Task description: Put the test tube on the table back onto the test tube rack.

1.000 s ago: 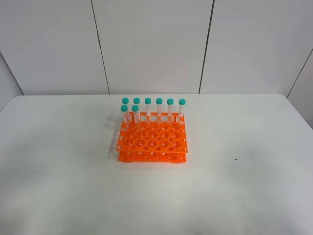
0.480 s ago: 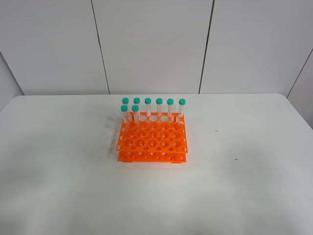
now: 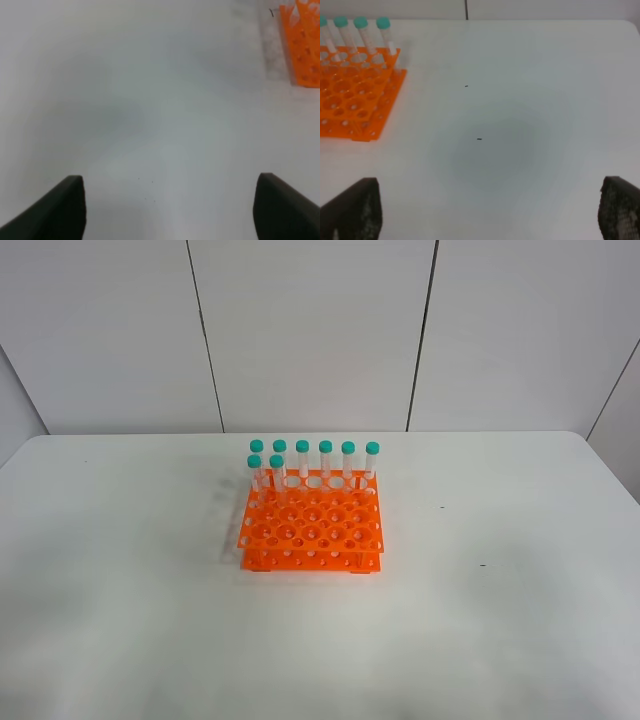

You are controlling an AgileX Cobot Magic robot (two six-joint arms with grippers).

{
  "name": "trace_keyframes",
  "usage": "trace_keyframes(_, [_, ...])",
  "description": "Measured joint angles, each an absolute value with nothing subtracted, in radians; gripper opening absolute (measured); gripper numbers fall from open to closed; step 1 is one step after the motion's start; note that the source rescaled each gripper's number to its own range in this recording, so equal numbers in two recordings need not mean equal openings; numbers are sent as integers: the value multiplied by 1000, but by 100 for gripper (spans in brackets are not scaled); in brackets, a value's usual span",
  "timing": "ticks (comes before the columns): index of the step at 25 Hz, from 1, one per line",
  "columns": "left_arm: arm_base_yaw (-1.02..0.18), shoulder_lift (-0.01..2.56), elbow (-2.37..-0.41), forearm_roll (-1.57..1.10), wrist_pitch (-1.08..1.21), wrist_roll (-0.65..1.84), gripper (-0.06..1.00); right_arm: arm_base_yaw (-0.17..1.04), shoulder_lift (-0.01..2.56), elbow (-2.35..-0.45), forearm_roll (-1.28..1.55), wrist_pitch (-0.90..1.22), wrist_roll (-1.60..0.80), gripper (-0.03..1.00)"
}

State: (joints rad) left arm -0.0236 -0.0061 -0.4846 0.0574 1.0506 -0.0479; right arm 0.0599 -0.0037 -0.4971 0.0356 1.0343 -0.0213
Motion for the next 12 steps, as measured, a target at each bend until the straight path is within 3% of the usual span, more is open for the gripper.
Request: trace_keyframes(12, [-24,-6,-485,57,1051,-48,100,60,-4,-497,36,1034,-21,93])
